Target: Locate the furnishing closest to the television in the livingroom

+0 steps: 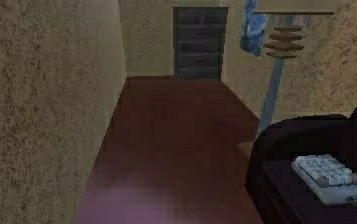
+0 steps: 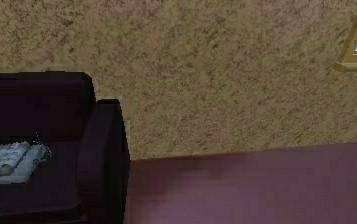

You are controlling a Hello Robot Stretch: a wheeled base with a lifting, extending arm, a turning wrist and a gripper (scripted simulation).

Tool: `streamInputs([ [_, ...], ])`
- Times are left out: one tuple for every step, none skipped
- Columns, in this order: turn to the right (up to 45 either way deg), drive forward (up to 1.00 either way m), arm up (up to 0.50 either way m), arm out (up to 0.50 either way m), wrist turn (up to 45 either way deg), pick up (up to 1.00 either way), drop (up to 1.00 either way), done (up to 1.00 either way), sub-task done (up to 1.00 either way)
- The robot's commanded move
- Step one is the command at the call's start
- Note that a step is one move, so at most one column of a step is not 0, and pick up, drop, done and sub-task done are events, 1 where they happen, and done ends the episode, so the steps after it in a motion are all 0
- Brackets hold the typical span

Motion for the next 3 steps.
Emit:
streamInputs([
  [0.0, 1.00, 0.00, 0.00, 0.0, 0.00, 0.00, 0.00, 0.00],
  [6.0, 0.00, 0.00, 0.00, 0.0, 0.00, 0.00, 0.00, 0.00],
  [0.0, 0.20, 0.00, 0.00, 0.0, 0.00, 0.00, 0.00, 0.00],
])
